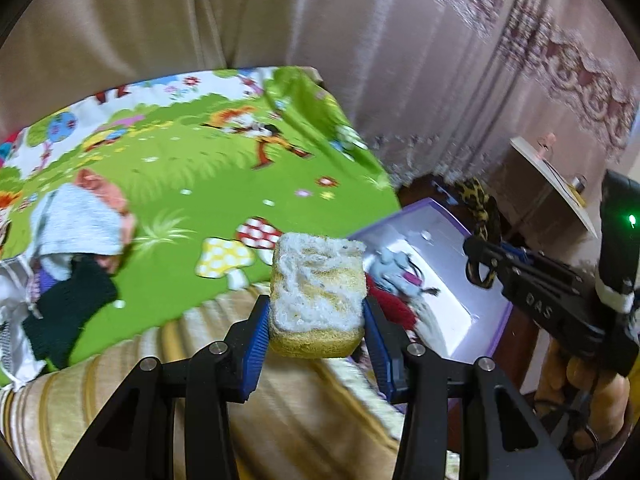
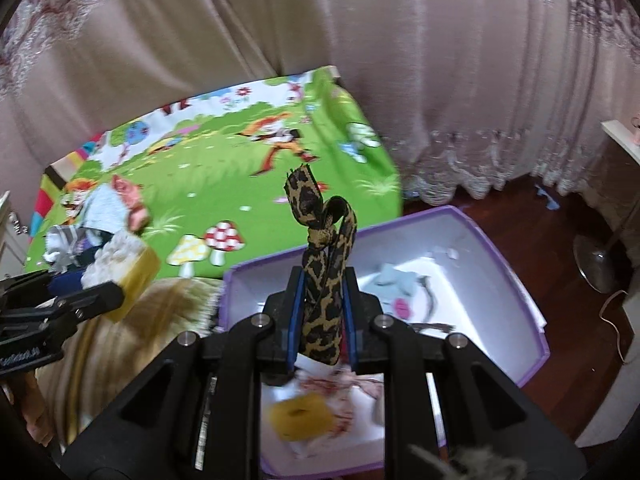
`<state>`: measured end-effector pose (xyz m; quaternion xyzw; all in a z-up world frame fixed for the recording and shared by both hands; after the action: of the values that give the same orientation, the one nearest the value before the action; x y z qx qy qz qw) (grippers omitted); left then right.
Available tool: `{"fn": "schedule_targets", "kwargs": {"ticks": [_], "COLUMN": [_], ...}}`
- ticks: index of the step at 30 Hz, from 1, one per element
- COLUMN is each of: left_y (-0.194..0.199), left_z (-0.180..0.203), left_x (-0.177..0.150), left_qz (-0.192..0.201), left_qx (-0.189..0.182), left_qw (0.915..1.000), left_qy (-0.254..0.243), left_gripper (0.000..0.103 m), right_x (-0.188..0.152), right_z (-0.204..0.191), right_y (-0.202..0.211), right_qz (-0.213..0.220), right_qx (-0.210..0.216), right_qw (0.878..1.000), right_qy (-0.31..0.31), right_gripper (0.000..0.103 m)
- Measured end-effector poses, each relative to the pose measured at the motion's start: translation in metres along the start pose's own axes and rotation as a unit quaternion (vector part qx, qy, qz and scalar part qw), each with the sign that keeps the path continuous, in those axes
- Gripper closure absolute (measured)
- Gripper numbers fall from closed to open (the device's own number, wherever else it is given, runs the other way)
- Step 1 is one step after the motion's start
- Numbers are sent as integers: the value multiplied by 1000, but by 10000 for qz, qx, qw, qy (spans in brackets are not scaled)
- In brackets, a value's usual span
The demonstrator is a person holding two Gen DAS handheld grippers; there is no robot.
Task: Organize soft objects
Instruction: 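Carry the sponge and leopard ribbon into the white box and open both tools, then move both tools back to the pile on the cushion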
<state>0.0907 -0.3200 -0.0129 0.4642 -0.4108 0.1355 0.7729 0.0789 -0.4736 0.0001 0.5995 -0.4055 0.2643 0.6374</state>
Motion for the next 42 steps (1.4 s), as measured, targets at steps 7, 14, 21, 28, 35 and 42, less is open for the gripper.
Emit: {"fn": "schedule_targets", "kwargs": {"ticks": [7,14,21,28,35,42], "left_y": [-20,-33,-41,-41,-39,-34], "left_z": [59,102,120,116,104,74], "left_x": [-20,-38,-43,-43,-37,-25], "left_qz": [-349,-607,-721,-758,-620,-377], "left_qx": [-478,-854,-1103,-1089,-914,-569], "left_qw": [9976,9924,9890,9897,9927,9969], "left_qy": [-370,-650,-668,-545,-478,-399], "left_gripper": [57,57,44,43,43,43], "right_x": [-10,-17,-16,-14,-13,-10], "right_z": [49,86,103,105,99,80], "right_y": [3,5,7,8,7,4], "right_qz": [-79,-131,-116,-51,-56,-74], "right_qx": [-468,-821,-1024,-1032,-939,-795], "right_qw": [9989,9964,9942,9940,9949,9965], "right_qy": [-39,-178,-304,-370,-369,-253], "right_gripper": [82,82,67,45,42,40]}}
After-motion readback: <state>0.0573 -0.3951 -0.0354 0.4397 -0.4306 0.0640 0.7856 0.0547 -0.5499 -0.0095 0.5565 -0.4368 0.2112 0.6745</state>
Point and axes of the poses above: each gripper's, at about its wrist camera, not at the fingertips, and y roughly against the way its jaws point, z to its right, x to its top, the point moved 10 cm from there along -y, roughly the way its jaws point, and after that the axes turned 13 degrees about z, right-handed, at the moved point
